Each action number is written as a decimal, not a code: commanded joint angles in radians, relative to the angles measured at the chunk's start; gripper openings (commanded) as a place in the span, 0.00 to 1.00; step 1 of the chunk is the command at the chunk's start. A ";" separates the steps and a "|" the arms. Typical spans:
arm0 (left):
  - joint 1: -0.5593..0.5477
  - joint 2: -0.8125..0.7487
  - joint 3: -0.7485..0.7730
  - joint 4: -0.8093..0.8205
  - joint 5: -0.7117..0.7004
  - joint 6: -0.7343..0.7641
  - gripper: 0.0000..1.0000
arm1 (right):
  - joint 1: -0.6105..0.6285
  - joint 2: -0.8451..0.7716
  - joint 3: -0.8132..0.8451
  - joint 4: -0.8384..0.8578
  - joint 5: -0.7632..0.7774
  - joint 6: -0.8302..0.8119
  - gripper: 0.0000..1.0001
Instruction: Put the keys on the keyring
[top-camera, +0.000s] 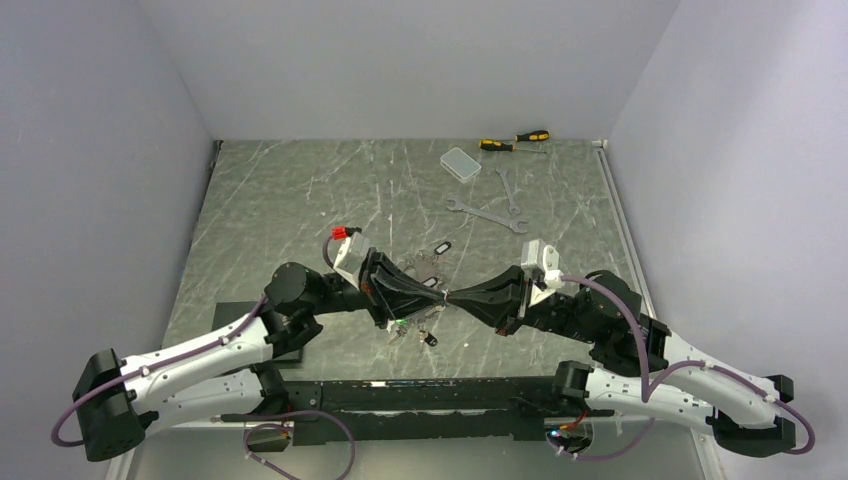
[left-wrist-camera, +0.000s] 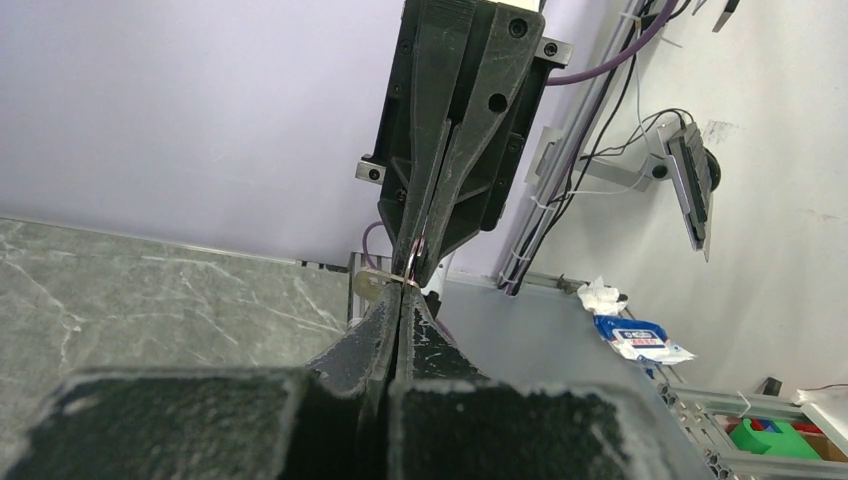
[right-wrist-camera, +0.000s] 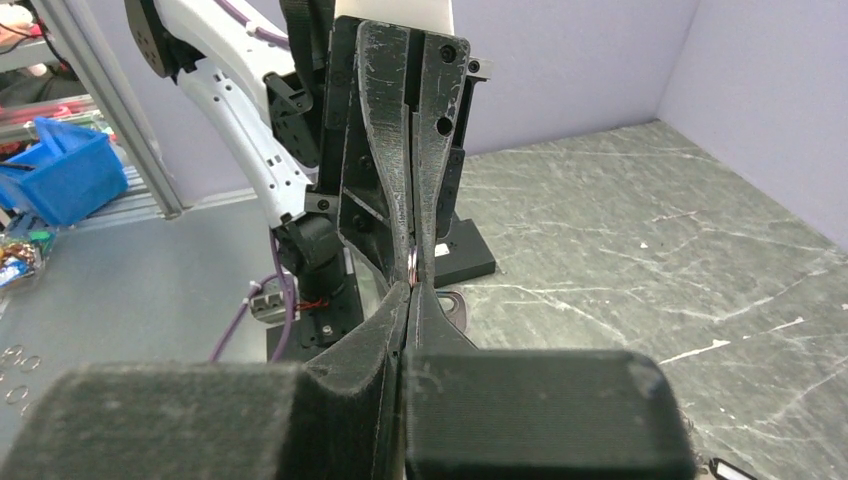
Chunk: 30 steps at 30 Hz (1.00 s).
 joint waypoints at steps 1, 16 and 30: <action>-0.004 -0.015 0.039 -0.029 -0.001 0.031 0.00 | 0.005 0.013 0.031 0.027 -0.004 -0.005 0.00; -0.004 -0.124 0.083 -0.418 -0.150 0.145 0.77 | 0.005 -0.056 -0.016 -0.039 0.063 -0.002 0.00; -0.004 0.076 0.182 -1.011 -0.745 0.212 0.81 | 0.005 -0.111 -0.109 -0.193 0.513 0.136 0.00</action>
